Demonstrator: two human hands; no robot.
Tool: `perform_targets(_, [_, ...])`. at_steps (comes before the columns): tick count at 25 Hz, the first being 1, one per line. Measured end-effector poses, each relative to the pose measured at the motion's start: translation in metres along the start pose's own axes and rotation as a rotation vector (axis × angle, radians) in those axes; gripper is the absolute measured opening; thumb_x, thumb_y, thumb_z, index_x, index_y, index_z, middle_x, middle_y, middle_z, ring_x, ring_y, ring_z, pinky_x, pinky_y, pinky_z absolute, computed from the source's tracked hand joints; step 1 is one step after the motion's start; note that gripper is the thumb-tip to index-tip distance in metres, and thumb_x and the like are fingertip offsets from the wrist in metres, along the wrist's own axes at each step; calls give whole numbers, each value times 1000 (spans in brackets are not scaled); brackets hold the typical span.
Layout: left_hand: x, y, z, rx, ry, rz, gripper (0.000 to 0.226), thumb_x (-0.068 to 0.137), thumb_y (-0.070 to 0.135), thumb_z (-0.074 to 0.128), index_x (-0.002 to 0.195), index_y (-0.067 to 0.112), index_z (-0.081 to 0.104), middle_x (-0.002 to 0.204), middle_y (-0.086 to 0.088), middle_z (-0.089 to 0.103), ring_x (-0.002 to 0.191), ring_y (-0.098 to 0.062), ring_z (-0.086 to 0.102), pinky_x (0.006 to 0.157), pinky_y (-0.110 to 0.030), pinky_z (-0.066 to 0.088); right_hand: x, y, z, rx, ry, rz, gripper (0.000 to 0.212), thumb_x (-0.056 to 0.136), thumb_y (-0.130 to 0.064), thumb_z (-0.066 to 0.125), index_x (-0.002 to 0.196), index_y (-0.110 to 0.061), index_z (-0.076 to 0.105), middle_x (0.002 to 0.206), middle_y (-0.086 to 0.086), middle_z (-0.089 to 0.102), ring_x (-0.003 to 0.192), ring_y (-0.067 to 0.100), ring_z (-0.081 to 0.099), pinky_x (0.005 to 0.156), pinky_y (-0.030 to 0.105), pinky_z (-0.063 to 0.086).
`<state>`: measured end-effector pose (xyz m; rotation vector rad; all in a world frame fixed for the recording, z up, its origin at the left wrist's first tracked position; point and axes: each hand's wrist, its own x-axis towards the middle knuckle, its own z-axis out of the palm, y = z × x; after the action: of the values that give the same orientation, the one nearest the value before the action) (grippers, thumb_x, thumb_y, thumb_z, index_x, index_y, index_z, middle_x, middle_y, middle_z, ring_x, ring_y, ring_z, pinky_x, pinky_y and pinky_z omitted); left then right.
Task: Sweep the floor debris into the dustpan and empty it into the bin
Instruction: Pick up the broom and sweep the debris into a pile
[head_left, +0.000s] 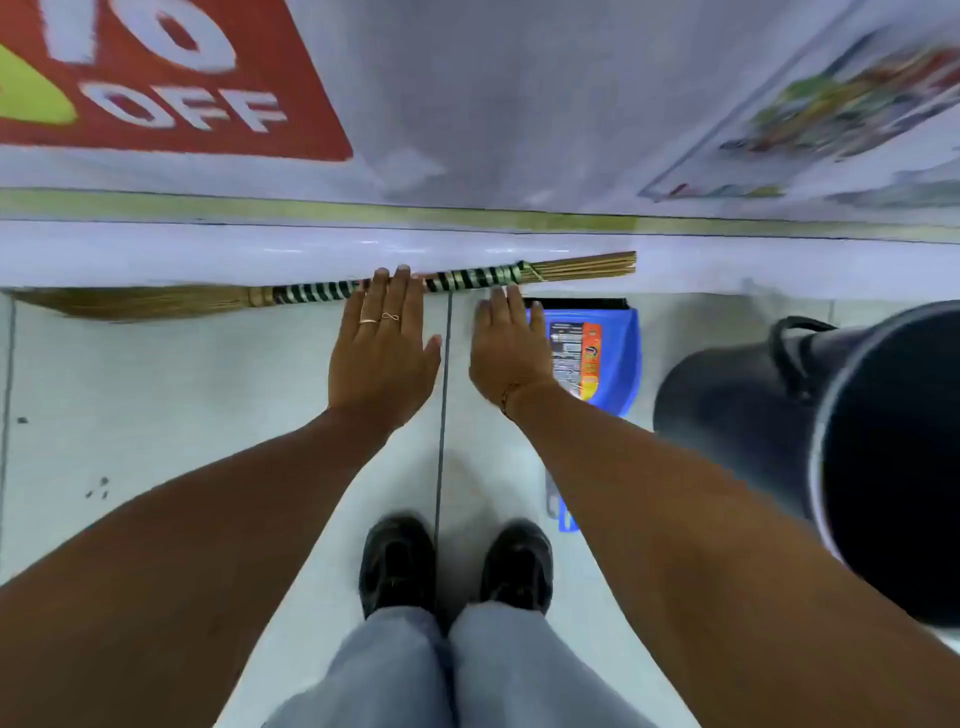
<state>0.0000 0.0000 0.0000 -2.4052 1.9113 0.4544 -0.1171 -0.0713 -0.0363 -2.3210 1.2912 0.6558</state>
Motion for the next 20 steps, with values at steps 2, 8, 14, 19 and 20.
perform_targets(2, [9, -15, 43, 21, 14, -47, 65, 91, 29, 52, 142, -4, 28, 150, -23, 33, 140, -37, 30, 115, -48, 25, 44, -10, 25, 26, -14, -1, 56, 98, -15, 30, 151, -2, 14, 161, 16, 6, 149, 33, -2, 120, 52, 3])
perform_targets(8, [10, -52, 125, 20, -113, -154, 63, 93, 30, 48, 142, -5, 27, 152, -24, 27, 142, -39, 24, 116, -49, 21, 125, -35, 77, -81, 67, 0, 51, 95, -9, 31, 146, -5, 28, 150, 18, 29, 143, 34, 19, 115, 59, 9])
perform_targets(14, [-18, -47, 88, -58, -178, -340, 64, 98, 31, 34, 148, 2, 7, 159, -17, 4, 148, -30, 2, 121, -44, 5, 100, -51, 24, -270, 7, -135, 38, 90, -11, 45, 127, -2, 52, 134, 16, 45, 132, 34, 32, 113, 48, 20])
perform_targets(19, [-77, -25, -12, -150, -197, -425, 65, 97, 30, 36, 148, 3, 7, 160, -15, 5, 148, -29, 3, 122, -44, 7, -11, -86, -43, 60, -294, -134, 63, 86, -29, 55, 140, -9, 32, 133, 13, 53, 122, 33, 51, 96, 40, 41])
perform_targets(20, [-93, -20, -38, -158, -195, -429, 65, 97, 30, 36, 148, 3, 7, 160, -14, 6, 148, -28, 4, 122, -44, 7, -38, -92, -59, 107, -348, -108, 63, 87, -27, 55, 141, -8, 30, 133, 14, 54, 120, 33, 54, 94, 39, 43])
